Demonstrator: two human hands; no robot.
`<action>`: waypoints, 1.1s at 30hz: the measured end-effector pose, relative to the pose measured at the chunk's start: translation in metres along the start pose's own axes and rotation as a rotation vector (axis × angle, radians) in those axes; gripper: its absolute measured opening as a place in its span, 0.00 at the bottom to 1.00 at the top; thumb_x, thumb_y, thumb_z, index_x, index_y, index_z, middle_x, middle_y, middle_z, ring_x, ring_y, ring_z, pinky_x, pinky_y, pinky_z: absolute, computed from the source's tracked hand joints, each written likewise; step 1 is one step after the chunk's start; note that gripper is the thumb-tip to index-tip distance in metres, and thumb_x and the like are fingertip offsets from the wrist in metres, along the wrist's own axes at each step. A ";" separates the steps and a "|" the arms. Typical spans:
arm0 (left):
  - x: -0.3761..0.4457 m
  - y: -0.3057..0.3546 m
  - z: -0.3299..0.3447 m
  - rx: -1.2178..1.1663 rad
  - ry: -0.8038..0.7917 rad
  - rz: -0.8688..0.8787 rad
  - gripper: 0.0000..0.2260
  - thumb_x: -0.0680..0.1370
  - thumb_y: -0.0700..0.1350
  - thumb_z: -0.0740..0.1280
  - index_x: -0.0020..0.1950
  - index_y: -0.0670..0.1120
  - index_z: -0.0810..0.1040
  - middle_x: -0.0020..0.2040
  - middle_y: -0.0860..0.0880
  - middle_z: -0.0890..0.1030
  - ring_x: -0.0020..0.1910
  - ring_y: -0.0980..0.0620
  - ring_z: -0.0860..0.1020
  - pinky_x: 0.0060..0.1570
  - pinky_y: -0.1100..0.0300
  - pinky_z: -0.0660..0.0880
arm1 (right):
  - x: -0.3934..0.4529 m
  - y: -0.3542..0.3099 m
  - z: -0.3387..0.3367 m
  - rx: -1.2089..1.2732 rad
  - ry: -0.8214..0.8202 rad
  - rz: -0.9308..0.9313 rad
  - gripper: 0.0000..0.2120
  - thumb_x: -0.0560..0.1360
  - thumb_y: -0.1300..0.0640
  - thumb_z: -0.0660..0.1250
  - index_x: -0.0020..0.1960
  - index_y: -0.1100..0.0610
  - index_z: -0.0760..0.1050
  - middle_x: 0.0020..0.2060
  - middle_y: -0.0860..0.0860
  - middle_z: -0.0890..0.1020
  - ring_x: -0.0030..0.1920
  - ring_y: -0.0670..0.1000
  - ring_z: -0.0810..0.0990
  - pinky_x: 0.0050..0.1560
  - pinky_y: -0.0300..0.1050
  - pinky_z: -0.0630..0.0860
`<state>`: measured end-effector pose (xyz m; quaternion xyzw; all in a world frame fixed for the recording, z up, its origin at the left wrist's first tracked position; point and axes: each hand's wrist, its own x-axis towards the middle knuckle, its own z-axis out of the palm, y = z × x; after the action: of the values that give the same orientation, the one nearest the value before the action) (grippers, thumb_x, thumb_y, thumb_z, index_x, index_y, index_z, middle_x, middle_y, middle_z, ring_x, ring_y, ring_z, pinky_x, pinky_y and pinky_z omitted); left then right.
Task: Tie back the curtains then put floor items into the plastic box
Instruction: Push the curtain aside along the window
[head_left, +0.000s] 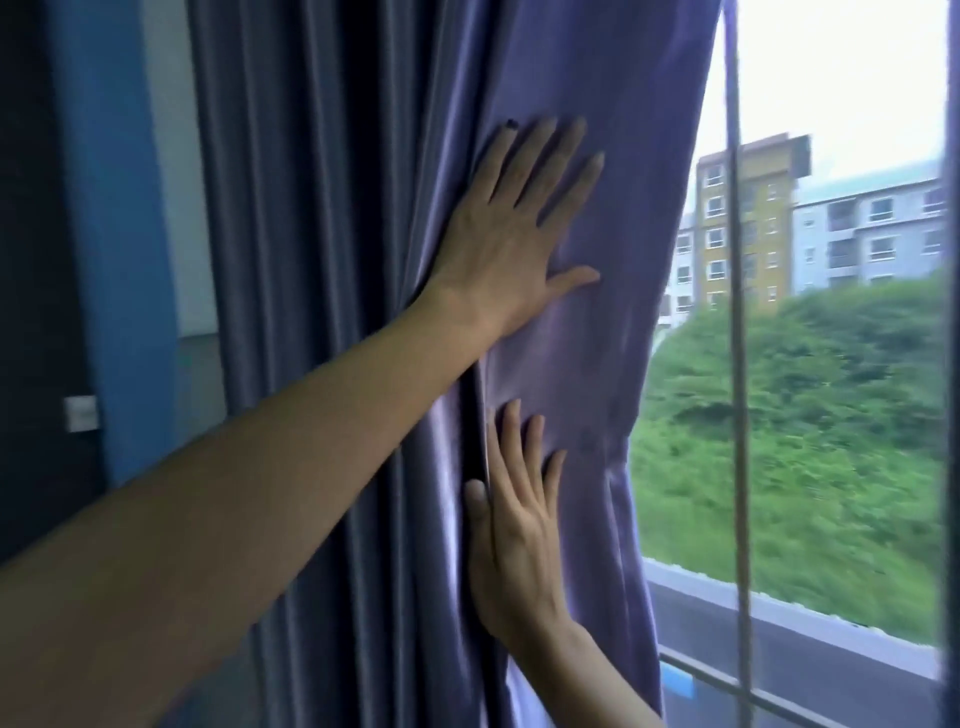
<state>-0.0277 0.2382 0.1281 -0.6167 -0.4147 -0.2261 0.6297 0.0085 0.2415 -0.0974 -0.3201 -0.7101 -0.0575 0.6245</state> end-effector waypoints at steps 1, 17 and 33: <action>-0.005 -0.010 0.004 0.039 -0.013 0.001 0.38 0.77 0.68 0.46 0.79 0.46 0.43 0.79 0.42 0.45 0.78 0.42 0.46 0.74 0.45 0.40 | 0.003 -0.004 0.012 0.019 -0.012 -0.005 0.23 0.82 0.43 0.37 0.75 0.36 0.34 0.78 0.46 0.48 0.78 0.49 0.40 0.75 0.56 0.39; -0.087 -0.170 0.143 0.275 -0.103 -0.027 0.37 0.77 0.67 0.46 0.79 0.46 0.46 0.79 0.41 0.47 0.78 0.43 0.47 0.75 0.46 0.40 | 0.061 -0.028 0.223 0.151 -0.072 -0.081 0.23 0.83 0.46 0.42 0.76 0.36 0.39 0.78 0.43 0.48 0.78 0.49 0.41 0.76 0.54 0.39; -0.180 -0.294 0.291 0.366 -0.224 -0.152 0.37 0.77 0.67 0.44 0.78 0.46 0.42 0.79 0.43 0.44 0.78 0.45 0.43 0.74 0.46 0.37 | 0.096 -0.044 0.389 0.111 -0.293 -0.056 0.26 0.82 0.45 0.40 0.78 0.47 0.46 0.78 0.44 0.46 0.77 0.48 0.36 0.77 0.54 0.39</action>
<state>-0.4322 0.4373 0.1262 -0.4805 -0.5613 -0.1238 0.6624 -0.3468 0.4311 -0.0781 -0.2703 -0.8045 0.0116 0.5288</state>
